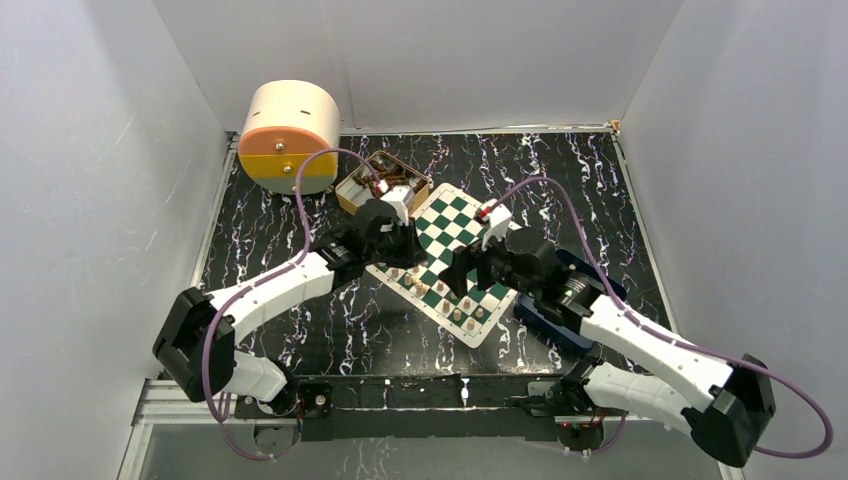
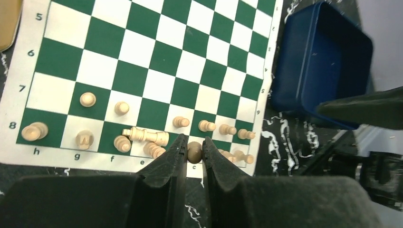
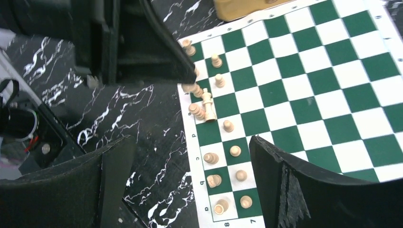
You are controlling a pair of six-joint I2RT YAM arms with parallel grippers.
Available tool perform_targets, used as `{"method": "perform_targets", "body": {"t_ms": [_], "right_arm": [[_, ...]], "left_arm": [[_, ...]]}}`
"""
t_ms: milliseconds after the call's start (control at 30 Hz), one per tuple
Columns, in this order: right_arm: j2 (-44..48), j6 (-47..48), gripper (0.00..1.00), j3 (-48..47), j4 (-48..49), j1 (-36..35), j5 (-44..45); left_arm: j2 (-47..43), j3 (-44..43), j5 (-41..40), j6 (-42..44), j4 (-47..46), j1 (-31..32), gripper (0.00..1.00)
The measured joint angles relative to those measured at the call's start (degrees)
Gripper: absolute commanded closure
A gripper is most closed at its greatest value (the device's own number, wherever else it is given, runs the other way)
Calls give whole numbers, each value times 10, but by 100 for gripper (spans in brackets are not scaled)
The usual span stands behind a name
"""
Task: Set up the chess pieces on the board
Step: Place the chess piece on the chessboard.
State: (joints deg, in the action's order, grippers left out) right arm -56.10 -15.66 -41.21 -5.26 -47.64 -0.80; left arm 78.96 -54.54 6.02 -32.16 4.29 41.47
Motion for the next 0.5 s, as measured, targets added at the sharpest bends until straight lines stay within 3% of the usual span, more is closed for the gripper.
{"method": "perform_targets", "body": {"t_ms": [167, 300, 500], "right_arm": [[69, -29, 1, 6, -36, 0, 61], [114, -43, 1, 6, -62, 0, 102], [156, -54, 1, 6, -95, 0, 133]], "left_arm": [[45, 14, -52, 54, -56, 50, 94], [85, 23, -94, 82, -93, 81, 90], [116, 55, -146, 108, -144, 95, 93]]}}
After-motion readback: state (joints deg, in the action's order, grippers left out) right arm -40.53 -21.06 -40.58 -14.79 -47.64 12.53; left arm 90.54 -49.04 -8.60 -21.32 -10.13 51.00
